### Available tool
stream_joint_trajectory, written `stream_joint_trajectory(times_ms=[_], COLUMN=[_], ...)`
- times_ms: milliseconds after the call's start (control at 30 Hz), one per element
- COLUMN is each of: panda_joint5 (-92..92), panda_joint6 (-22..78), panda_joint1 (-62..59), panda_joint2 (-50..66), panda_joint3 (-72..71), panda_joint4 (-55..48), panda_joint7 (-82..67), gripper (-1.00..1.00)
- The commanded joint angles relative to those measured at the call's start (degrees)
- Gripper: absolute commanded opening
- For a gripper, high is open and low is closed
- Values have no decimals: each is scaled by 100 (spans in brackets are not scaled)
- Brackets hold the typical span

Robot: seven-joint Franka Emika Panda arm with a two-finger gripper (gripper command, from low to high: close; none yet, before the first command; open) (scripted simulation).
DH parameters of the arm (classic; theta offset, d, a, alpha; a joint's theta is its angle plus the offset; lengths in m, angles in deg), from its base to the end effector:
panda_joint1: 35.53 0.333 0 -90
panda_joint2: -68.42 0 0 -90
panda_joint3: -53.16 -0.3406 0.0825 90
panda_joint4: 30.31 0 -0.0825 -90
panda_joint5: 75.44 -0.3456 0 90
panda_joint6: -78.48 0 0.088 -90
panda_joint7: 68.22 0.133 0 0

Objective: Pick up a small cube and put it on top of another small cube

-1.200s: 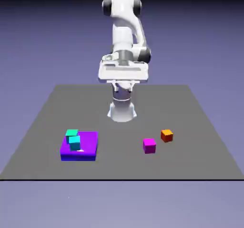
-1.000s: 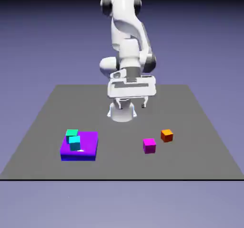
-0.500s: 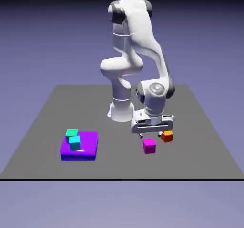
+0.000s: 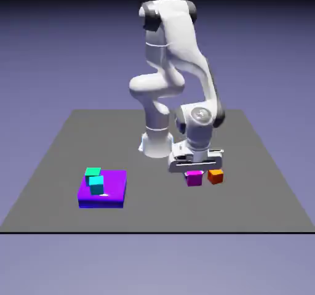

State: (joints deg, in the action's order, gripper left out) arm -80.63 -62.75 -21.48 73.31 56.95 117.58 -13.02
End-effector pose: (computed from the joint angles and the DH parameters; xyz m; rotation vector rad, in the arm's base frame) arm 0.3957 0.0726 0.2479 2.7768 -1.2752 -0.2955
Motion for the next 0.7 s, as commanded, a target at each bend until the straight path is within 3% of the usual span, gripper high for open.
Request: stream_joint_trajectory(times_ms=[0,400,467,633,667], panda_joint5=[10,-28,-29,-373,-373], panda_joint6=[142,1823,1841,832,832], panda_joint1=[-133,-2623,-2649,-2691,-2691], panda_joint2=[-13,-175,-177,472,472], panda_joint3=[108,1372,1385,1266,1266], panda_joint4=[-127,-1653,-1669,-1265,-1265], panda_joint7=[43,451,455,204,204], gripper=[-100,-100,-100,-100,100])
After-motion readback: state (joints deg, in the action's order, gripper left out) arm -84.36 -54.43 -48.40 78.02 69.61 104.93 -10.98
